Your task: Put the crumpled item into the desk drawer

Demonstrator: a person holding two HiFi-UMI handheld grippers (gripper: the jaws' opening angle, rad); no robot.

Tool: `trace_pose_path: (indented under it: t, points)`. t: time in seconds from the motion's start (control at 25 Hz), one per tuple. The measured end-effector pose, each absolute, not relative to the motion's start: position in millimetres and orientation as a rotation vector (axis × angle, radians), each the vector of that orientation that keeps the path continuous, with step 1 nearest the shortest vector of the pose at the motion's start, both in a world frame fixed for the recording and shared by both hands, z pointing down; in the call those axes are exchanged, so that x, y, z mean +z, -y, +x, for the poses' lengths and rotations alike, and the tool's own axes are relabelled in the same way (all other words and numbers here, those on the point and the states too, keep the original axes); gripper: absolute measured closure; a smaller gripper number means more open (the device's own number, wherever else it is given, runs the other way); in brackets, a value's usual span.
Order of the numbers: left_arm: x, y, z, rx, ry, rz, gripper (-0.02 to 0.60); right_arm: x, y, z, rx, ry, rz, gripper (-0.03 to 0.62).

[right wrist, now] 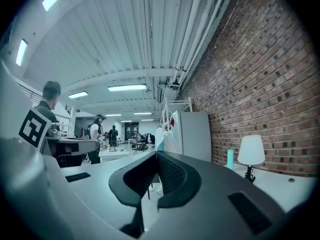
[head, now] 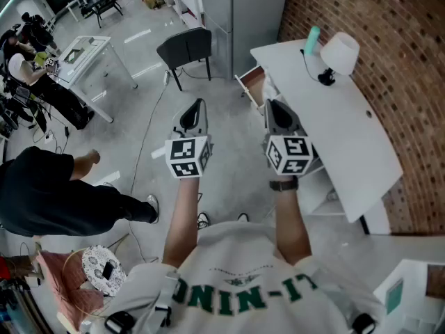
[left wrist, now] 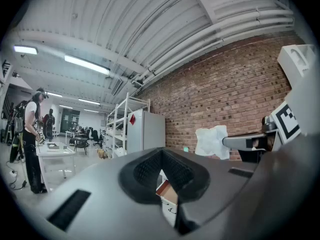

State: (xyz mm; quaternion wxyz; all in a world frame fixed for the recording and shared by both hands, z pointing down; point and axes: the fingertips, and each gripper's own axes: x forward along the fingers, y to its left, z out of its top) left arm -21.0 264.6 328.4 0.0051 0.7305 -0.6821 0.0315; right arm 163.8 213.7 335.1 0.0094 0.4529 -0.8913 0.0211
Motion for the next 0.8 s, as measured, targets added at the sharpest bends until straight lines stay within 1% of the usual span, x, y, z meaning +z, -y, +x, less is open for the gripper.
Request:
trace_pose_path:
  t: [0.4, 0.8]
  points:
    - [343, -258, 22, 0.120, 2.065, 2.314, 0.581, 354, -200, 196, 0.198, 2.783, 1.441, 0.589]
    - [361, -234, 18, 0.136, 2.020, 2.324, 0.581, 378, -189, 178, 0.255, 2.776, 1.410, 0.589]
